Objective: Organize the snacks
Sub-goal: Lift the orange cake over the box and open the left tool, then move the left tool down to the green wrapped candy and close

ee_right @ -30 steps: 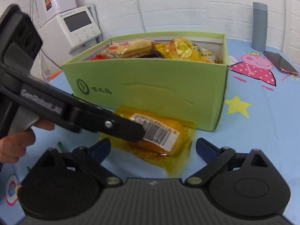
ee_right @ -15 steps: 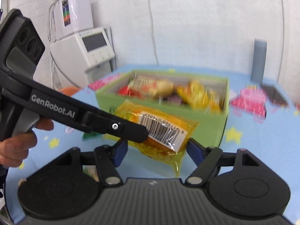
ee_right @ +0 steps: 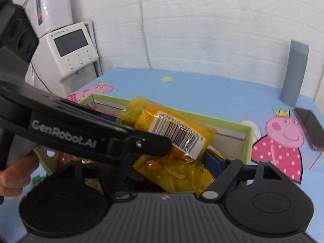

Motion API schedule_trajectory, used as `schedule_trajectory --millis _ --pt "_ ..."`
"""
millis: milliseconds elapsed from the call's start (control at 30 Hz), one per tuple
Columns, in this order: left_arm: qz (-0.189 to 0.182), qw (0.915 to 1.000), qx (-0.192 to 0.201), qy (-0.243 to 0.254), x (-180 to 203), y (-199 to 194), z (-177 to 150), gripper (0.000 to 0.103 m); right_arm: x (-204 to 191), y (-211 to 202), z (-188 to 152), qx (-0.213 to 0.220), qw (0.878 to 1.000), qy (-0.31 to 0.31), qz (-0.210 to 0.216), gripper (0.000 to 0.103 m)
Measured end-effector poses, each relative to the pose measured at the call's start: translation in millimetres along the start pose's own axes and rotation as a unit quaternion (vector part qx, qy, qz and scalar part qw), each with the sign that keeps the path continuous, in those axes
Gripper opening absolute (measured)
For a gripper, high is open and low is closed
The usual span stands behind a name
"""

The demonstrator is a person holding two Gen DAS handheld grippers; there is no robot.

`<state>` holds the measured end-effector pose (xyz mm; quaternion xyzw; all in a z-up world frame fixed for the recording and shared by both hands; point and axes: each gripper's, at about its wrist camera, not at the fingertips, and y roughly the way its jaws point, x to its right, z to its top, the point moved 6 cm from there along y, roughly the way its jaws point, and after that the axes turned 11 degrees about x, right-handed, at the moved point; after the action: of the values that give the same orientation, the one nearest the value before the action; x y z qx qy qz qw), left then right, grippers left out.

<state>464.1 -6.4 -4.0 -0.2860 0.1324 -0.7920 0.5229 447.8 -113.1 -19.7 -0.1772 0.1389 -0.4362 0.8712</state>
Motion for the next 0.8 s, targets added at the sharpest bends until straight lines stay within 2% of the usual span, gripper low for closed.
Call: schedule_trajectory --millis 67,167,300,433,533,633,733,800 --pt "-0.003 0.9999 0.010 0.004 1.6 -4.7 -1.8 0.049 -4.9 -2.7 0.1 -0.003 1.000 -0.001 0.007 0.094" --pt "0.001 0.9992 0.038 0.013 9.5 -26.9 3.1 0.052 -13.2 -22.7 8.9 0.017 0.999 -0.027 -0.008 0.094" --pt "-0.005 0.9965 0.082 0.019 24.0 -80.4 7.0 0.060 -21.2 -77.0 17.7 0.061 0.997 -0.031 -0.020 0.094" --pt "-0.006 0.9940 0.108 0.013 26.3 -140.7 -15.4 0.067 -48.1 -132.8 -7.9 0.079 0.997 -0.007 0.006 0.095" --pt "0.009 0.9946 0.104 0.002 17.4 -174.5 -54.4 0.070 -83.2 -151.6 -47.8 0.056 0.997 0.018 0.047 0.095" --pt "0.020 0.9974 0.064 -0.025 4.9 -193.5 -110.1 0.066 -125.5 -155.4 -87.4 0.022 0.996 0.019 0.086 0.095" --pt "0.024 0.9983 0.023 -0.047 -2.0 -201.3 -157.6 0.064 -158.3 -156.7 -122.4 -0.011 0.996 0.015 0.090 0.095" --pt "0.020 0.9981 0.008 -0.058 -4.2 -203.0 -176.9 0.061 -172.6 -156.9 -135.2 -0.020 0.995 0.026 0.098 0.095"
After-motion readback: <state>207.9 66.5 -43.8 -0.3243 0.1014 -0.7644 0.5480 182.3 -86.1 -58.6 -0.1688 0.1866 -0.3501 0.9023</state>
